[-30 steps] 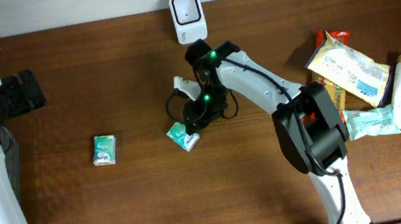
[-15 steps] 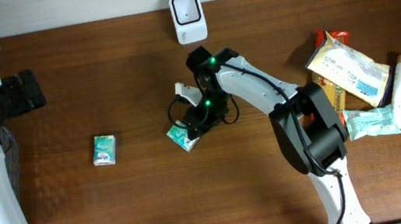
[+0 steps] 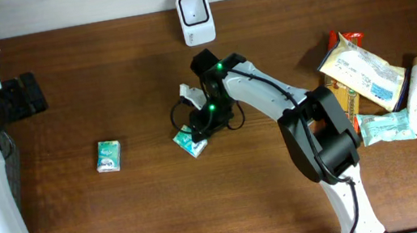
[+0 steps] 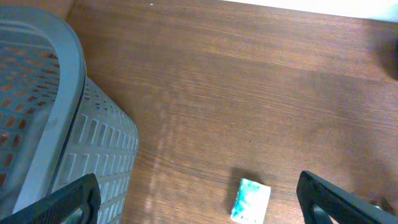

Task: Scan the item barcode

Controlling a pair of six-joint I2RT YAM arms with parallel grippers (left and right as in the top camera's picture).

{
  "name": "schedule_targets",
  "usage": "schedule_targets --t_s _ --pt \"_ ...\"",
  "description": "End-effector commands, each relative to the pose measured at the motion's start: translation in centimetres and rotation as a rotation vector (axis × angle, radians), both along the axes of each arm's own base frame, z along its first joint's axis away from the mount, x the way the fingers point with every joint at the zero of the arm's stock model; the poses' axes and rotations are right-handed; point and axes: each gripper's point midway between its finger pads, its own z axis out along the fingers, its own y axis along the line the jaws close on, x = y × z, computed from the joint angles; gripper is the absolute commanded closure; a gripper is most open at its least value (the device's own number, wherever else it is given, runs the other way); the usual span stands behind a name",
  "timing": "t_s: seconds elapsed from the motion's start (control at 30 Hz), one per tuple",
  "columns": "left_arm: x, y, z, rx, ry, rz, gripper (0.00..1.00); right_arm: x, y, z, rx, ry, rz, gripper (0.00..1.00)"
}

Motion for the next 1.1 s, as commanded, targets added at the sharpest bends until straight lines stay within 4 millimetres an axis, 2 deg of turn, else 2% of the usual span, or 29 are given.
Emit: schedule_targets --t_s 0.0,0.13,0.23,0.27,0.4,0.5,0.6,0.67,0.7,0.8,0.9,0.93,0.97,1.03,1.07 --pt "-0.1 0.2 0.4 -0.001 -0.011 0.012 0.01 -1.5 1.5 -0.8 -0.032 0.073 -0.061 0.71" --pt "-0.1 0.2 0.4 -0.001 -0.011 0.012 0.01 -1.7 1.1 -0.9 -0.062 0.136 -0.137 0.68" --pt "-0.1 0.2 0.4 -0.001 -0.011 0.012 0.01 -2.6 0.8 -0.8 -0.087 0.193 -0.162 0.52" --pt "-0.1 0.2 0.4 -0.001 -0.011 0.012 0.01 -2.8 0.8 -0.6 -0.085 0.209 -0.161 0.51" --pt "-0.1 0.2 0.4 -0.001 -0.011 0.012 0.01 -2.9 0.7 -0.7 -0.093 0.219 -0.177 0.51" --pt "-0.1 0.2 0.4 -0.001 -0.011 0.012 0.01 -2.6 0.7 -1.7 -0.123 0.209 -0.198 0.52" --pt "-0.1 0.2 0.4 -0.001 -0.011 0.012 0.01 -3.6 0.8 -3.6 -0.151 0.275 -0.208 0.62" --pt "-0.1 0.2 0.4 -0.001 -0.011 0.012 0.01 -3.6 0.6 -3.7 -0.149 0.287 -0.213 0.80" --pt "-0.1 0.2 0.4 -0.001 -0.011 0.012 0.01 -3.5 0.6 -3.7 -0.144 0.286 -0.216 0.95" --pt "-0.1 0.2 0.4 -0.001 -0.011 0.012 0.01 -2.9 0.6 -3.2 -0.110 0.295 -0.228 0.96" --pt "-0.1 0.2 0.4 -0.001 -0.011 0.012 0.01 -2.5 1.6 0.6 0.102 0.317 -0.163 0.96" --pt "-0.1 0.2 0.4 -0.001 -0.011 0.012 0.01 -2.3 2.3 3.3 0.251 0.318 -0.113 0.96" --pt "-0.1 0.2 0.4 -0.001 -0.011 0.012 0.01 -2.1 2.8 7.1 0.450 0.311 -0.051 0.96" --pt "-0.1 0.2 0.4 -0.001 -0.011 0.012 0.01 -0.8 1.5 13.8 0.745 0.273 -0.017 0.96" --pt "-0.1 0.2 0.4 -0.001 -0.011 0.012 0.01 -0.2 0.8 15.5 0.812 0.255 -0.021 0.96"
